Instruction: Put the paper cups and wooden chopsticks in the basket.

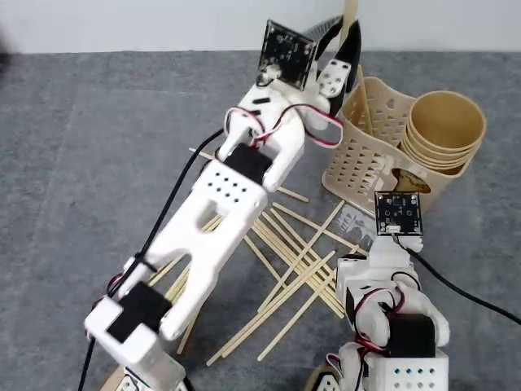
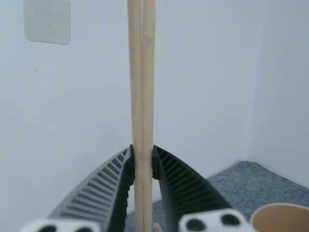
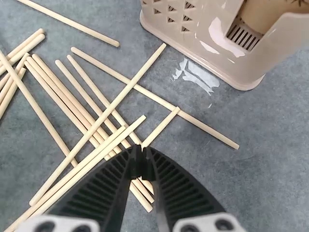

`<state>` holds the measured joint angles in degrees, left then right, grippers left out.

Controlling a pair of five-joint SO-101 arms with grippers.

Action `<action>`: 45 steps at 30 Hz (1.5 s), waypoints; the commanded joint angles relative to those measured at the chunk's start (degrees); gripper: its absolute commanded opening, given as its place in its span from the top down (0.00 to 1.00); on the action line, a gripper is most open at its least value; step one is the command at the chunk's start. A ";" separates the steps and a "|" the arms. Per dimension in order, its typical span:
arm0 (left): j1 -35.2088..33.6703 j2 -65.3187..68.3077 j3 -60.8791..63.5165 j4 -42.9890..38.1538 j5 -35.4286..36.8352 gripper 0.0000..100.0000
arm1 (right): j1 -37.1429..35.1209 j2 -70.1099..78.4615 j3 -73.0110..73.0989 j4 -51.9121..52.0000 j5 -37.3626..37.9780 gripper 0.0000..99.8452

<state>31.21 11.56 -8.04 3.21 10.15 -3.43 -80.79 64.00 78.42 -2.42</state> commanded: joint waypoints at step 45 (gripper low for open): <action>-24.09 -34.81 -14.02 73.58 -17.14 0.99 | -0.57 -0.40 -3.87 0.04 8.88 0.99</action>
<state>12.84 -18.42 -19.82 71.43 -6.29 -3.43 -81.14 64.00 78.42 3.74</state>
